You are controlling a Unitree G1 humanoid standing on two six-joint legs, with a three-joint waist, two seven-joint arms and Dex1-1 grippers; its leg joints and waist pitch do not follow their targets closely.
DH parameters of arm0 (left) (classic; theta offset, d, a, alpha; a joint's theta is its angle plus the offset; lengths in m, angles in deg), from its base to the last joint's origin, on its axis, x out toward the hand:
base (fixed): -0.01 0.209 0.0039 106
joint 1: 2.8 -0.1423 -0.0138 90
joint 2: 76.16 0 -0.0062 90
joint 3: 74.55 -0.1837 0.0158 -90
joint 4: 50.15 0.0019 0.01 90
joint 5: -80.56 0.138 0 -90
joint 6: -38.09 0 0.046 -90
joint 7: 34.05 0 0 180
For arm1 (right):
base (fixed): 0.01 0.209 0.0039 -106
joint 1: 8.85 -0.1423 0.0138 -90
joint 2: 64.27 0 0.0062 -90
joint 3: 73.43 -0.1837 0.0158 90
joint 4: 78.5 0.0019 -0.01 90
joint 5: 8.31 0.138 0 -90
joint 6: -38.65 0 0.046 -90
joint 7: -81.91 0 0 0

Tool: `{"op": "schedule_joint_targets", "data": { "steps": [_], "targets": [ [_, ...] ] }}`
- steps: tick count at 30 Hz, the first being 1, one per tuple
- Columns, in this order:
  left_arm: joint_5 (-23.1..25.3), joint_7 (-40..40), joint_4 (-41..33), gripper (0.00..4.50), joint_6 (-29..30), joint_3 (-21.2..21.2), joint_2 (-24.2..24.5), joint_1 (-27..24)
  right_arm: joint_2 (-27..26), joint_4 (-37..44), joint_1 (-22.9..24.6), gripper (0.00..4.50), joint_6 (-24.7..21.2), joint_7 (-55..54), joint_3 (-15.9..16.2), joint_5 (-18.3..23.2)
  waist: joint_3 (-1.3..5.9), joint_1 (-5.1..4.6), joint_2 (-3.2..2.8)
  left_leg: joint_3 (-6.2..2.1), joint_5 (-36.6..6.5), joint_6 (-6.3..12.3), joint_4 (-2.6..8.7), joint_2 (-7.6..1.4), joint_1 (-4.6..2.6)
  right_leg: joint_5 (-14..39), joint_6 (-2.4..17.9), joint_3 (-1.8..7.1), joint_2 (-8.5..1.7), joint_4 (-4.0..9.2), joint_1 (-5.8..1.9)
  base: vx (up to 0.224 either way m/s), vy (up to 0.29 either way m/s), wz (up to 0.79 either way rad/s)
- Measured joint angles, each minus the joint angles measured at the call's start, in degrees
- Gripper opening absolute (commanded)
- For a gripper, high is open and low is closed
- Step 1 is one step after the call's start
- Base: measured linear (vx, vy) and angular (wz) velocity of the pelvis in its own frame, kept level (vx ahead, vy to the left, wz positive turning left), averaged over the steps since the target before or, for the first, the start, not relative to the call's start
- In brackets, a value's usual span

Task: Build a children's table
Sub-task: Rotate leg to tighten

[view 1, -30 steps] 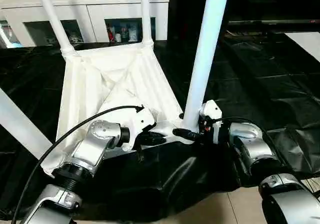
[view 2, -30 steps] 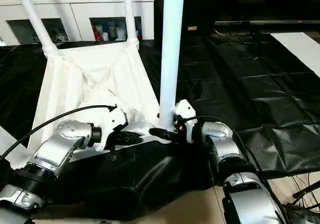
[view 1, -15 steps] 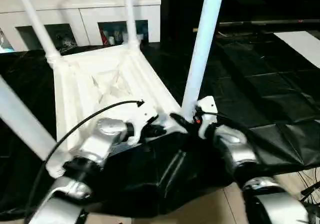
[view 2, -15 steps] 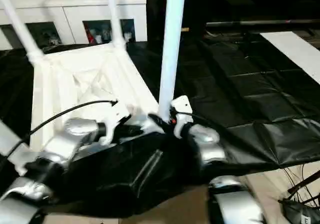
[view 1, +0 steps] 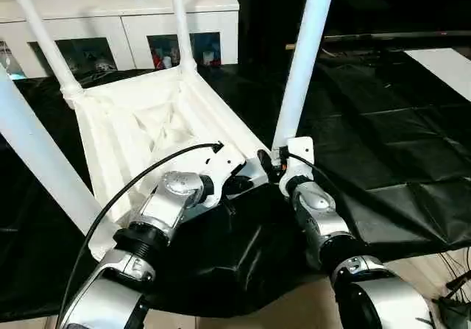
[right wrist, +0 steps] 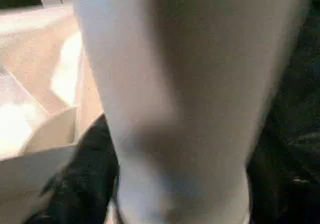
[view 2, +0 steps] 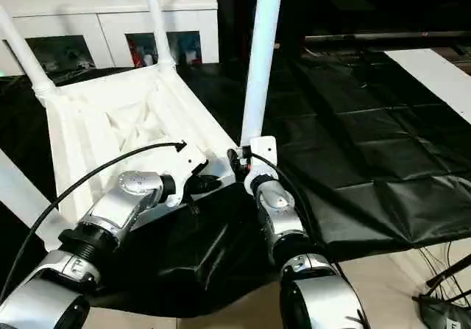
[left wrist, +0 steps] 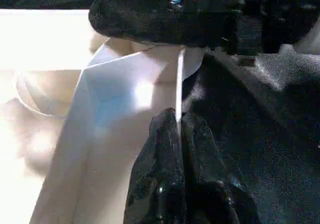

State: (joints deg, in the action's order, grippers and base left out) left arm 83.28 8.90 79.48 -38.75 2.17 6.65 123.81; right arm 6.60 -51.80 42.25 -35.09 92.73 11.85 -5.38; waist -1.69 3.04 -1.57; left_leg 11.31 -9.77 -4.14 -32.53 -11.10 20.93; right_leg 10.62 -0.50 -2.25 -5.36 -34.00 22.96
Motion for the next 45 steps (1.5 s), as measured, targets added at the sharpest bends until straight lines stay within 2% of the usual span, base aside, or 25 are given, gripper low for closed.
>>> {"op": "schedule_joint_targets", "data": {
  "steps": [3, 6, 10, 14, 17, 21, 24, 28, 37, 41, 42, 45],
  "targets": [
    [-0.04, 0.02, -0.48, 0.0, -0.06, 0.1, 0.66, -0.19, 0.62, 0.53, 0.69, 3.81, 0.74, 2.65, 0.42, -0.24, -0.04, -0.29, 0.06, -0.03, 0.0, 0.0, 0.06, 0.0, 0.03, 0.0, -0.01, -0.04, 0.01, 0.02, 0.08, 0.0, 0.0, 0.0],
    [-0.04, 0.8, -1.61, 0.0, -0.19, 0.04, 1.34, -0.7, 2.88, 1.46, 1.4, 4.16, 1.56, 5.45, 2.34, -1.34, -0.11, -0.36, 0.01, -0.02, 0.0, 0.0, 0.13, 0.0, 0.1, 0.0, 0.0, -0.04, 0.01, 0.01, 0.17, 0.0, 0.0, 0.0],
    [-0.62, 3.89, -4.12, 0.0, -0.82, -0.12, 2.51, -2.34, 7.43, 2.83, 1.84, 4.16, 2.75, 12.23, 3.46, -2.08, -0.1, -0.12, -0.05, -0.01, 0.0, 0.0, 0.2, 0.0, 0.13, -0.07, 0.11, -0.06, 0.01, -0.04, 0.18, 0.0, 0.0, 0.0],
    [-2.06, 9.52, -6.56, 0.0, -2.24, -0.68, 4.88, -4.1, 12.29, 4.83, 3.13, 4.16, 1.16, 27.67, 4.56, -0.36, -0.03, 0.39, -0.23, -0.02, -0.01, 0.0, 0.25, -0.1, 0.22, 0.0, 0.05, -0.15, 0.07, -0.05, 0.18, 0.0, 0.0, 0.0],
    [-3.16, 14.02, -7.97, 0.0, -2.87, -1.18, 6.96, -5.29, 14.41, 6.51, 3.89, 4.16, 1.04, 35.87, 6.0, -0.05, -0.04, 0.71, -0.36, 0.0, 0.01, 0.06, 0.25, -0.16, 0.26, 0.06, 0.1, -0.25, 0.07, -0.03, 0.2, 0.0, 0.0, 0.0],
    [-4.23, 19.0, -9.77, 0.0, -2.39, -1.51, 9.24, -6.6, 15.85, 8.7, 5.73, 4.16, -0.78, 44.97, 7.15, 2.26, -0.07, 1.12, -0.32, 0.03, -0.01, 0.02, 0.15, -0.2, 0.29, 0.06, 0.12, -0.25, 0.06, -0.04, 0.19, 0.0, 0.0, 0.0],
    [-4.96, 22.52, -11.15, 0.0, -1.77, -2.39, 10.85, -7.2, 16.7, 9.66, 6.05, 4.16, -1.19, 50.18, 8.12, 2.47, -0.12, 1.4, -0.25, 0.05, -0.02, 0.01, 0.11, -0.2, 0.3, 0.06, 0.12, -0.22, 0.06, -0.03, 0.19, 0.0, 0.0, 0.0],
    [-5.25, 24.58, -12.11, 0.0, -1.38, -2.98, 11.96, -7.4, 17.36, 10.31, 5.97, 4.16, -1.02, 53.03, 9.01, 2.35, -0.27, 1.42, -0.01, 0.05, -0.02, 0.0, 0.13, -0.21, 0.28, 0.06, 0.13, -0.23, 0.06, -0.03, 0.19, 0.0, 0.0, 0.0],
    [-5.25, 24.89, -12.12, 0.0, -1.05, -2.99, 12.21, -7.38, 17.68, 10.29, 5.34, 4.16, -1.29, 54.01, 9.64, 1.69, -0.28, 1.43, 0.01, 0.06, -0.03, -0.01, 0.13, -0.21, 0.27, 0.06, 0.13, -0.23, 0.06, -0.05, 0.18, 0.0, 0.0, 0.0],
    [-5.27, 24.92, -12.13, 0.0, -0.96, -3.0, 12.3, -7.39, 17.71, 10.29, 5.27, 3.91, -1.44, 54.49, 9.63, 1.74, -0.28, 1.43, 0.01, 0.06, -0.03, 0.0, 0.13, -0.21, 0.27, 0.06, 0.13, -0.24, 0.06, -0.05, 0.18, 0.0, 0.0, 0.0],
    [-5.26, 24.92, -12.15, 0.0, -0.92, -3.0, 12.31, -7.39, 17.72, 10.29, 5.24, 3.7, -1.53, 54.55, 9.63, 1.73, -0.28, 1.44, 0.01, 0.06, -0.03, 0.0, 0.12, -0.22, 0.27, 0.06, 0.13, -0.24, 0.06, -0.06, 0.18, 0.0, 0.0, 0.0],
    [-5.25, 24.91, -12.17, 0.0, -0.78, -2.99, 12.37, -7.38, 17.69, 10.29, 5.21, 3.59, -1.69, 54.72, 9.66, 1.76, -0.29, 1.41, 0.1, 0.06, -0.03, 0.0, 0.11, -0.22, 0.24, 0.06, 0.13, -0.23, 0.06, -0.08, 0.17, 0.0, 0.0, 0.0]
  ]
}}
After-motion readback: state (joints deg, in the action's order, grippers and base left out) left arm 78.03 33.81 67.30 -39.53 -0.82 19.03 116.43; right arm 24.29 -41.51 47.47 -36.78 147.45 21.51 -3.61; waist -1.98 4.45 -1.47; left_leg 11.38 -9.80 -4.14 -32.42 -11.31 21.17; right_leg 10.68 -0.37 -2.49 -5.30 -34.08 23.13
